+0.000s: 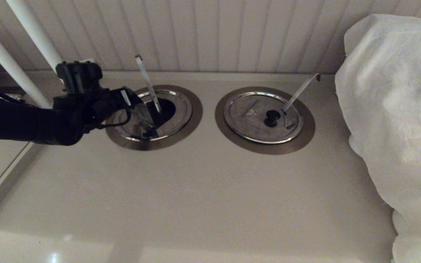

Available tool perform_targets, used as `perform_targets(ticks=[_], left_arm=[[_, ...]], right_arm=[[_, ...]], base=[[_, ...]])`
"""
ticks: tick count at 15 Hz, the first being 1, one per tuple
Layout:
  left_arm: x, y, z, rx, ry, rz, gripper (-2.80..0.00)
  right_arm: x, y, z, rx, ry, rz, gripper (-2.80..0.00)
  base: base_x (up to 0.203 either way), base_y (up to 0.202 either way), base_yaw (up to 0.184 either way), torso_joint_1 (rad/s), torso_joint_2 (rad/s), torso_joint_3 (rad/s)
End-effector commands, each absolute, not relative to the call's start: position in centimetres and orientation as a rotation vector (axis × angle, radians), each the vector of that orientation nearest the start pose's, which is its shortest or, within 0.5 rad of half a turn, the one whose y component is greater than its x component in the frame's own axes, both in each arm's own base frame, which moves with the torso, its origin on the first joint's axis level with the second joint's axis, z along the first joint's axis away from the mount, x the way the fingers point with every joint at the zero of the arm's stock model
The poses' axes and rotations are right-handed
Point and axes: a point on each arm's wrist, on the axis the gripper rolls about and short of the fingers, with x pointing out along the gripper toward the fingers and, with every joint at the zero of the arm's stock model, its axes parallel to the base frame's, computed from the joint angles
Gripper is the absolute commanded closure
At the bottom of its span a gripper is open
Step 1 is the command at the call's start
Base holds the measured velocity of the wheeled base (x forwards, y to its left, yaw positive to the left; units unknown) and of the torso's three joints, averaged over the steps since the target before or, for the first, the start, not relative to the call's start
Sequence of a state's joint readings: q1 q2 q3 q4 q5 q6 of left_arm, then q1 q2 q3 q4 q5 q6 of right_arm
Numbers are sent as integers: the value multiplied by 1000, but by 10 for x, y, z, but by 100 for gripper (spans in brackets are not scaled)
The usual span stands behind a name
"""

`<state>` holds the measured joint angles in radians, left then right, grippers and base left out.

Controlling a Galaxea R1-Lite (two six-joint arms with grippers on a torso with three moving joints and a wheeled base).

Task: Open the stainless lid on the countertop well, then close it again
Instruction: Close the lid

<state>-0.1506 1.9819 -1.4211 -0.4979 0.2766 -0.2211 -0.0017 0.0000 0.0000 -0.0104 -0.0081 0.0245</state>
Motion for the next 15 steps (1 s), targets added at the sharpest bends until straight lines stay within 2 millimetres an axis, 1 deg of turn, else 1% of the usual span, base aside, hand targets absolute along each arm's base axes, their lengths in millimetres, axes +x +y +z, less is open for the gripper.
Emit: perform_targets(ticks=[1,4,7,10,13,14,15], left_arm=[[411,-68,236,-212,45,127,0],[418,-69,238,-218,27,143,0],[413,-66,248,-266,-3,158,0],[403,-65,264,-282,-39,150,0],[396,-63,268,-315,-46,153,0],[390,-62,266,-315,-30,155,0],[379,-60,266,-309,-12,154,0]], right_arm=[[-23,0,76,25,-11,-11,-280],[-23,0,76,25,-11,-11,-280],[-23,0,76,25,-11,-10,-280],[-23,0,76,25,-11,-9,-280],[-23,0,76,25,-11,-10,-280],[-23,0,76,25,-11,-10,-280],[-23,0,76,25,-11,-11,-280]], base=[[0,0,0,0,0,0],[0,0,0,0,0,0],[0,0,0,0,0,0],[0,0,0,0,0,0],[0,0,0,0,0,0],[0,0,0,0,0,0],[0,0,0,0,0,0]])
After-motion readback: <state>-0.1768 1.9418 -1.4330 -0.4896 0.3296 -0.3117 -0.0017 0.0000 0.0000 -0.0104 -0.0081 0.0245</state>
